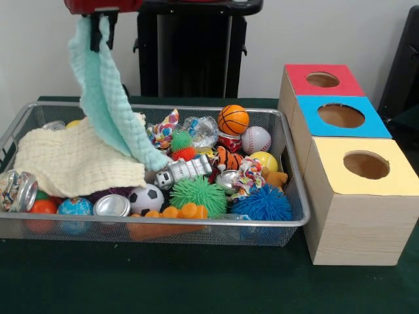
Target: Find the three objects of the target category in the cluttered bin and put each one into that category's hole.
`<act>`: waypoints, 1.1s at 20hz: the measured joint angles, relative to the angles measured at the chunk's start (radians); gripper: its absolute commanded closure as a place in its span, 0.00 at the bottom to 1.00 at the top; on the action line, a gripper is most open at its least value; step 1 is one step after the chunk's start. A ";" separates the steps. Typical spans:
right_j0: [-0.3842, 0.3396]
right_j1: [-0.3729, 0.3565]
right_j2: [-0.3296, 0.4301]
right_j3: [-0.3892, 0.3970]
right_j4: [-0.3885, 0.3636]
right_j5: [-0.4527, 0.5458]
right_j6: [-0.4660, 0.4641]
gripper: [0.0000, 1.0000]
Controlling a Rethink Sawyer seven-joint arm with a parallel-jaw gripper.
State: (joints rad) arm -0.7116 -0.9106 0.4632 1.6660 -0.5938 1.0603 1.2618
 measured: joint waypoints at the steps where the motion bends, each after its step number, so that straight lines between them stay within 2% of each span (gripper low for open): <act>1: -0.004 0.008 0.011 0.000 0.006 -0.026 0.000 1.00; 6: -0.015 0.045 0.056 0.000 0.028 -0.177 0.000 1.00; 7: -0.018 0.062 0.077 0.000 0.038 -0.245 0.000 1.00; 12: -0.025 0.098 0.123 0.000 0.057 -0.380 0.000 1.00; 18: -0.049 0.119 0.166 0.010 0.063 -0.455 0.000 1.00; 19: -0.054 0.121 0.171 0.013 0.063 -0.460 0.000 0.00; 22: -0.060 0.121 0.175 0.018 0.062 -0.460 0.000 0.00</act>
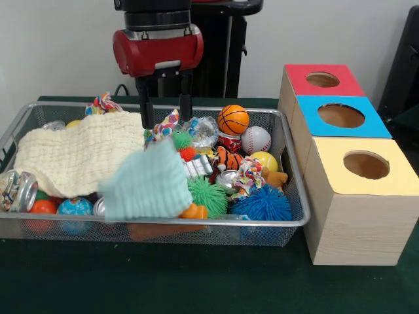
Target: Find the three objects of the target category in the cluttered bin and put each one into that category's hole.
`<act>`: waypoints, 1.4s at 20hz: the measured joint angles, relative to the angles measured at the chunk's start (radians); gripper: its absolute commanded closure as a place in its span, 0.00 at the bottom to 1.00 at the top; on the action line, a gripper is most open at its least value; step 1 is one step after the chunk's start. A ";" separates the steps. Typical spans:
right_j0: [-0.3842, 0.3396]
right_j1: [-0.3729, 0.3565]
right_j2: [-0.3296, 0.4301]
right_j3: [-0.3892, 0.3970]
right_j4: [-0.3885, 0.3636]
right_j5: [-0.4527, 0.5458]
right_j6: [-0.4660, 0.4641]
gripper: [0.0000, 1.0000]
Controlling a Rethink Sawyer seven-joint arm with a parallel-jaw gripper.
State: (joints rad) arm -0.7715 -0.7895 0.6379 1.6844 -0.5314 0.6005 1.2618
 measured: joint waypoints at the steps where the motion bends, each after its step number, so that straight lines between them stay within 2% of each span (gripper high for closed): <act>1: 0.000 0.000 0.000 0.001 0.000 0.000 0.000 0.00; 14: 0.010 -0.027 0.000 0.024 0.014 0.000 0.000 0.00; 21: 0.081 -0.018 -0.007 0.030 0.014 -0.023 0.001 0.00; 28: 0.175 0.015 -0.057 0.031 0.012 -0.128 0.001 0.00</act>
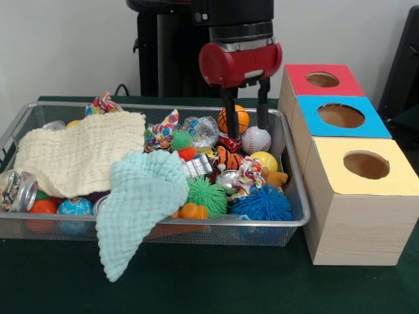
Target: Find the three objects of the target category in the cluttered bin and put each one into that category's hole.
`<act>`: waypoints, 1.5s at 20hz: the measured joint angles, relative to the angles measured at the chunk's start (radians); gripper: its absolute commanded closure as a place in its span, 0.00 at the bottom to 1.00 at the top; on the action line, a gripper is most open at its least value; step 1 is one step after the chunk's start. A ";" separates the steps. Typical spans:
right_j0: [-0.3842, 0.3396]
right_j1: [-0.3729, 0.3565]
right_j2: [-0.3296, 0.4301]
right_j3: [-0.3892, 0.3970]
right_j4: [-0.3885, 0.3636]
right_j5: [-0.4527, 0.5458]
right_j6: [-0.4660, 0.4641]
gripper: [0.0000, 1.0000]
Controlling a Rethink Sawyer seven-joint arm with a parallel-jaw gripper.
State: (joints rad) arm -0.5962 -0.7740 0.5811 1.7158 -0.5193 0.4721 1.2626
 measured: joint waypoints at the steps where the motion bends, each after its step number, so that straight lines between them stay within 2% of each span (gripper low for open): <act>1: 0.011 0.005 -0.009 0.000 -0.001 -0.009 0.000 0.00; 17: 0.085 0.041 -0.155 0.000 -0.006 -0.034 0.000 0.00; 24: 0.087 0.066 -0.182 0.000 -0.006 -0.051 0.000 0.00; 30: 0.082 0.096 -0.182 0.000 -0.005 -0.112 0.000 0.00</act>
State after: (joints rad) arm -0.5140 -0.6783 0.3987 1.7155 -0.5247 0.3599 1.2626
